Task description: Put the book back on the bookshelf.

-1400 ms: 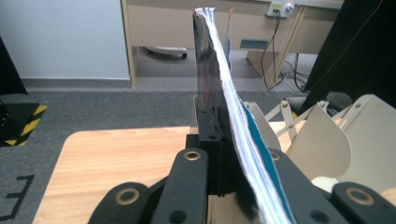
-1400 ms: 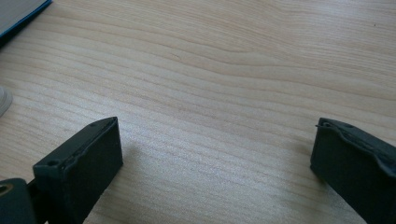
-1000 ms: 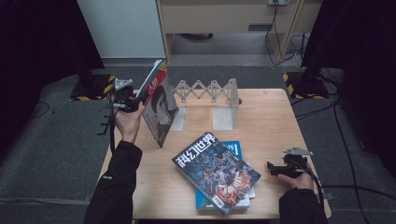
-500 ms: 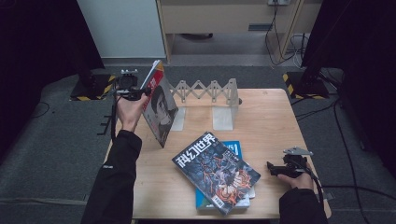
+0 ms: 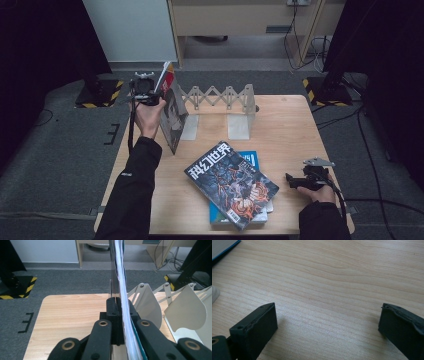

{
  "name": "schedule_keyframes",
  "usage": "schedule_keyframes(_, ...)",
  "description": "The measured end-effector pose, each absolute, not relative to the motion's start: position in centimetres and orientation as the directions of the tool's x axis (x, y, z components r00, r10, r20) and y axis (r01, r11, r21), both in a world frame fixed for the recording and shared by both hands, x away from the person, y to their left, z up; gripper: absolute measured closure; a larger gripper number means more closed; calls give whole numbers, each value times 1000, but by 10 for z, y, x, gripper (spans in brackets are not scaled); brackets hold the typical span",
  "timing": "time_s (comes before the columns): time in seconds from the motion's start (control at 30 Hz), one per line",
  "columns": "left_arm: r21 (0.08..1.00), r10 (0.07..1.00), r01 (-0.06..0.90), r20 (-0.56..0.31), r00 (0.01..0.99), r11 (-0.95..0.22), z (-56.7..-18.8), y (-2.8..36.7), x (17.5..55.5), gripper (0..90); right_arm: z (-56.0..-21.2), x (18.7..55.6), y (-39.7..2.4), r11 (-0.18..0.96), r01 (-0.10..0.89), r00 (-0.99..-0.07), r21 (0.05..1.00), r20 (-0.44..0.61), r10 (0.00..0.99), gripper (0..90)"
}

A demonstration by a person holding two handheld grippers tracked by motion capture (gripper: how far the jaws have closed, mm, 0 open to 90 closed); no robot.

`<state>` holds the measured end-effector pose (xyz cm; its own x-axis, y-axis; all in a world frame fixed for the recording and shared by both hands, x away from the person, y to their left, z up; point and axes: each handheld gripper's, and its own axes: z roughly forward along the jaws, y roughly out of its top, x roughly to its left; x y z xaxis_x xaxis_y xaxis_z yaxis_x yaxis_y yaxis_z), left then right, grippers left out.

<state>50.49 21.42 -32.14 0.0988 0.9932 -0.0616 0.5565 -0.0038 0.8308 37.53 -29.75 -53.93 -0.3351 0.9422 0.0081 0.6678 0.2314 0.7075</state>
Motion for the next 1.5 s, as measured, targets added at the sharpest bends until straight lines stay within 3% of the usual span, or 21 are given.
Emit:
schedule_keyframes(0.43,826,996,561,2,85,-49,-316,210,504,859,-539,375,-297,233,667,-336,707,7,942,21)
schedule_keyframes(0.83,839,995,542,-4,99,-50,-323,215,500,839,-539,375,-297,233,667,-337,707,7,941,21)
schedule_keyframes(1.03,864,994,499,9,109,-62,-320,219,493,731,-539,375,-297,234,667,-337,707,7,941,21)
schedule_keyframes(1.5,934,967,357,-96,235,6,-307,235,464,508,-539,376,-297,225,673,-328,705,11,945,10)
